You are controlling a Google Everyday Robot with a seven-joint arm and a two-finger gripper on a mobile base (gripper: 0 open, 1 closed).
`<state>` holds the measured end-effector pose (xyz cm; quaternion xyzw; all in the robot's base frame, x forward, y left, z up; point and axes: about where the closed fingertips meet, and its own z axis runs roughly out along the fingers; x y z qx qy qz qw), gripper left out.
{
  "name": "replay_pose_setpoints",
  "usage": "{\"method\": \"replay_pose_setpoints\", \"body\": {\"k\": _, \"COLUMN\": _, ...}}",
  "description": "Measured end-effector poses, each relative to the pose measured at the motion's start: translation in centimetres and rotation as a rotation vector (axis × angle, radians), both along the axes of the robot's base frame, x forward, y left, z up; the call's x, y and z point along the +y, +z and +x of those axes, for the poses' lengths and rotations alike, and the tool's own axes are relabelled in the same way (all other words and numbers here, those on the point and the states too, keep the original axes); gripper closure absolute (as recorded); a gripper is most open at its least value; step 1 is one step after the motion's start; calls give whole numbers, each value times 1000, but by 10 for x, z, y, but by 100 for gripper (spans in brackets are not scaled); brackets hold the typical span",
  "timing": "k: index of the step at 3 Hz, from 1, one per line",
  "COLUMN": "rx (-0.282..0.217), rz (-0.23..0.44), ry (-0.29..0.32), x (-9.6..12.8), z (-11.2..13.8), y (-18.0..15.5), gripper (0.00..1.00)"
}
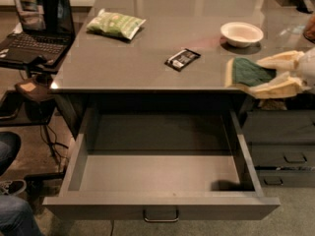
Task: Pick sponge from top drawer and place on counter
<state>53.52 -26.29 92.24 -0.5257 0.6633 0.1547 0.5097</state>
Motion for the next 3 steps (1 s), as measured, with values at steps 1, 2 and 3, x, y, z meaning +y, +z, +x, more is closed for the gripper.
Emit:
{"method": "replay_pose_setpoints", "body": {"k": 1, "rx": -131, "rz": -85, "ry": 82, "x": 110, "z": -9, "y": 52, "gripper": 100}}
{"method": "replay_pose_setpoints", "body": {"k": 2, "rx": -186, "rz": -106, "ry": 58, "x": 123, "z": -11, "y": 76, "gripper": 100}}
{"method": "replay_pose_setpoints", "body": {"k": 3, "rx": -184, "rz": -106, "ry": 59, "x": 123, "z": -11, "y": 75, "gripper": 100}}
